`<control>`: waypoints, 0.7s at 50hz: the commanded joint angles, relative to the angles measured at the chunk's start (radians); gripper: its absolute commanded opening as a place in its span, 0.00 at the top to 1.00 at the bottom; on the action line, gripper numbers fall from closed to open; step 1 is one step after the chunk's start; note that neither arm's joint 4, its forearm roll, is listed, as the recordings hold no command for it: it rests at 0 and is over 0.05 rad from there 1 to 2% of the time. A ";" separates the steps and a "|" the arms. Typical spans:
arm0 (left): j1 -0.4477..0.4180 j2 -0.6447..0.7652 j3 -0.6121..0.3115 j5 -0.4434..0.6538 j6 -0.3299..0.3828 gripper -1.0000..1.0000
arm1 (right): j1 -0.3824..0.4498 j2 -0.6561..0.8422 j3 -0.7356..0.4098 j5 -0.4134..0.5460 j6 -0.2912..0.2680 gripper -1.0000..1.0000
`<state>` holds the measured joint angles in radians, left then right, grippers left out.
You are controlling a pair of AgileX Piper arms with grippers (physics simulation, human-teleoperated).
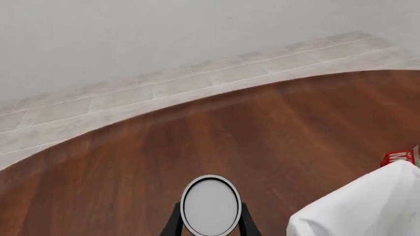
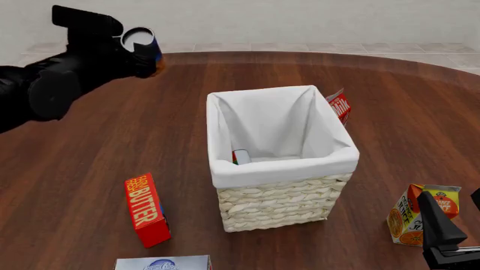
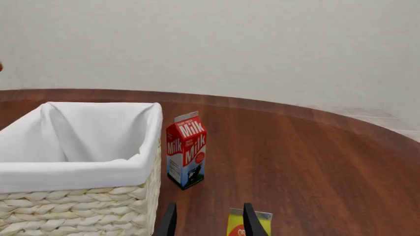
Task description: Pick up the alphabet soup and the tomato sauce, and put them in the basket.
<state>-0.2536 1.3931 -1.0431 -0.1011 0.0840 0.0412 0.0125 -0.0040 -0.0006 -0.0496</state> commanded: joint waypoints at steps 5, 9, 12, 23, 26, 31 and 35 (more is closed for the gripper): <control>-0.088 -0.042 -0.039 0.042 0.039 1.00 | -0.001 -0.003 -0.001 0.003 0.002 0.00; -0.101 -0.050 -0.041 0.045 0.043 1.00 | -0.001 -0.004 -0.001 0.005 0.003 0.00; -0.117 -0.056 -0.042 0.051 0.046 1.00 | 0.001 -0.005 -0.001 0.005 0.003 0.00; -0.177 -0.081 -0.046 0.077 0.057 1.00 | 0.001 -0.001 0.000 0.001 0.003 0.00; -0.186 -0.088 -0.052 0.085 0.059 1.00 | 0.001 0.002 0.000 -0.002 0.003 0.00; -0.229 -0.096 -0.068 0.108 0.061 1.00 | 0.002 0.007 0.000 -0.007 0.002 0.00; -0.238 -0.094 -0.079 0.116 0.065 1.00 | 0.002 0.010 0.000 -0.010 0.002 0.00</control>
<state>-0.4459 1.3159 -1.0921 -0.0097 0.1219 0.0424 0.0157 -0.0044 -0.0038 -0.0470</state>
